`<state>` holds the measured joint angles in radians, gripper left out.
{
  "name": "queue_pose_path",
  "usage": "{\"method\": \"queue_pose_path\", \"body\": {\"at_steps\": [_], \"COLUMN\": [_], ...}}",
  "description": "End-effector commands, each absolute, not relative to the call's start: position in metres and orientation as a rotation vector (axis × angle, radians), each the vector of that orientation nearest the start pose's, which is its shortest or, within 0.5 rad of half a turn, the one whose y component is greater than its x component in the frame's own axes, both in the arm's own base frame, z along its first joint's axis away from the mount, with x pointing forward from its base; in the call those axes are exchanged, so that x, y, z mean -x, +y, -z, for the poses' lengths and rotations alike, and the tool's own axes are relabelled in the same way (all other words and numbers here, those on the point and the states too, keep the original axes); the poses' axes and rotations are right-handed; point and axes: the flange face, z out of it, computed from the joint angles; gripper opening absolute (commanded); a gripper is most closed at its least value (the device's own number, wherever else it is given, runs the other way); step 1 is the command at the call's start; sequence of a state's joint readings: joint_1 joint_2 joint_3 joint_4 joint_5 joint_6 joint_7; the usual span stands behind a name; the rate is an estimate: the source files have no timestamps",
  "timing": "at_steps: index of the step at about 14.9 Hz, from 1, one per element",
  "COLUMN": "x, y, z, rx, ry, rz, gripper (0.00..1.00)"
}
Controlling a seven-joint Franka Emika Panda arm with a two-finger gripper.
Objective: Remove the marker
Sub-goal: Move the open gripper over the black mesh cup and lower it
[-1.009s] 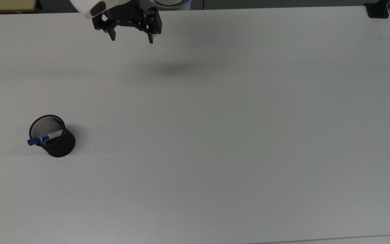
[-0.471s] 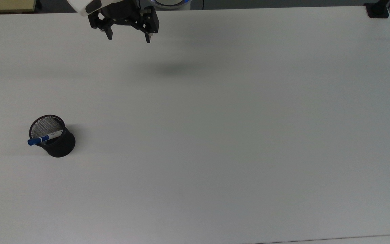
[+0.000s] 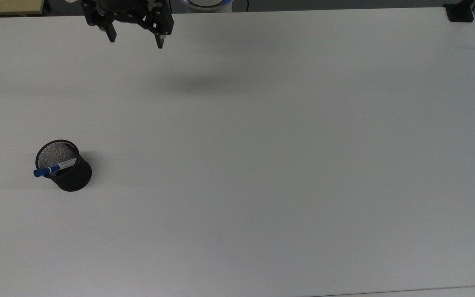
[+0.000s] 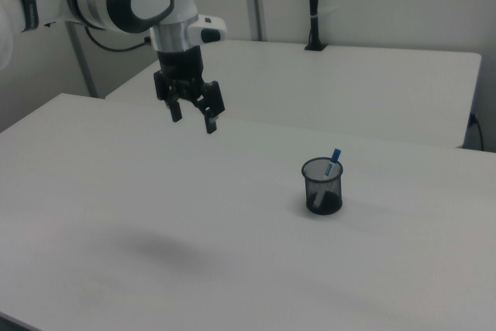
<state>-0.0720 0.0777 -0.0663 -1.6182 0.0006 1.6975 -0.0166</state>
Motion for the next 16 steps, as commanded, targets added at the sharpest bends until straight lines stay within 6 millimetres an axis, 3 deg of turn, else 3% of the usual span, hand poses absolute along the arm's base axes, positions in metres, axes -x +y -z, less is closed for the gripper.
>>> {"method": "queue_pose_path", "body": {"at_steps": [1,10,16], "x": [-0.588,-0.633,-0.663], "y": [-0.099,-0.160,-0.209], "z": [-0.579,-0.554,-0.515], "rx": [3.117,3.098,3.014], "ry": [0.262,0.400,0.615], "rz": [0.170,0.606,0.954], "gripper": [1.00,1.00,1.00]}}
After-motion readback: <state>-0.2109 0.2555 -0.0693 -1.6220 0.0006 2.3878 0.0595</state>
